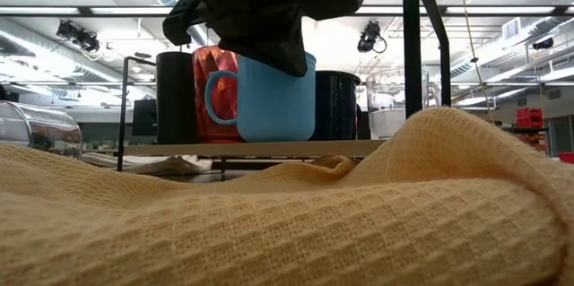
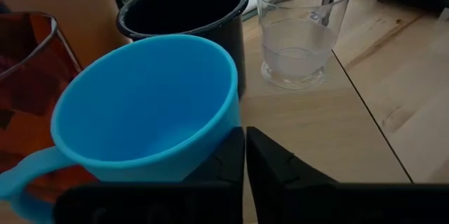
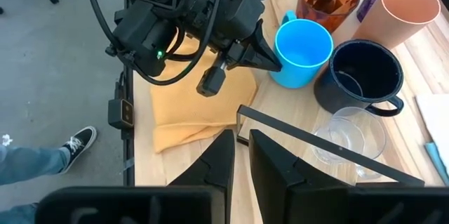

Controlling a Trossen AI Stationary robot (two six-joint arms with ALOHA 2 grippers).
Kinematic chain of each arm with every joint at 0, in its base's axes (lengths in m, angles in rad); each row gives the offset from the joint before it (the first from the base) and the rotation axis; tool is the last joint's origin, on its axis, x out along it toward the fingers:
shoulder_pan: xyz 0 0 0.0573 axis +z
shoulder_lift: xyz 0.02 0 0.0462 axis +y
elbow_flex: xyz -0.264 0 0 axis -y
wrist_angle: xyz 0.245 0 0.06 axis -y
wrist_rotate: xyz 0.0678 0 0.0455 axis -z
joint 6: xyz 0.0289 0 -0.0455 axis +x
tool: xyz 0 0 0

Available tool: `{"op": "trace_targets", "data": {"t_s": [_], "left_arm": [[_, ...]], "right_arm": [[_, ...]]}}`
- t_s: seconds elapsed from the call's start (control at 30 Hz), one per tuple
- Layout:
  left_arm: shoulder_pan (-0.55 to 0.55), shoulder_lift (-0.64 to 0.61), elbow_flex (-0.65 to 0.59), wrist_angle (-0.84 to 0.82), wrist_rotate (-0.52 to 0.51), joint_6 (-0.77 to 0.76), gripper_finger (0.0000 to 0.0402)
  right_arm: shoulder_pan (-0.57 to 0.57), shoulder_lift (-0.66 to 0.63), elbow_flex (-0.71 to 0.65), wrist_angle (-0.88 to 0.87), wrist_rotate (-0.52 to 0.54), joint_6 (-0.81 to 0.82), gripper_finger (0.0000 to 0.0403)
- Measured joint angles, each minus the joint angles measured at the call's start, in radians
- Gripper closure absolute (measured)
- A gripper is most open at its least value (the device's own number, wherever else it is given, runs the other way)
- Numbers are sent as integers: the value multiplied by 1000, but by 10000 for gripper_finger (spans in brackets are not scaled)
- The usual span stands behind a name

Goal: Stack small to large cups/mugs on shelf
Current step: Put the blue mug on the shelf, then put the transparent mug on the shelf

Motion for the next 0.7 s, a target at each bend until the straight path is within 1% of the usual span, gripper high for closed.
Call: {"op": "trace_targets", "data": {"t_s": [0.1, 0.33, 0.47, 0.5, 0.57, 0.63, 0.7], "left_arm": [[-12, 0, 0, 0, -1, -22, 376], [-52, -9, 1, 1, -30, -14, 380], [-82, -22, 44, -10, -26, 14, 370], [-91, -25, 64, -21, -15, 34, 367], [-106, -27, 129, -72, 45, 67, 361], [-114, -27, 231, -186, 137, 72, 355], [-119, -28, 357, -333, 223, 26, 349]], "right_arm": [[8, 0, 0, 0, 0, 8, 352], [21, 0, 0, 0, 3, 17, 352], [21, 0, 0, 0, 3, 19, 352], [21, 0, 0, 1, 3, 19, 352], [21, 0, 0, 1, 3, 19, 352], [21, 0, 0, 3, 4, 18, 352], [21, 0, 0, 4, 5, 14, 352]]}}
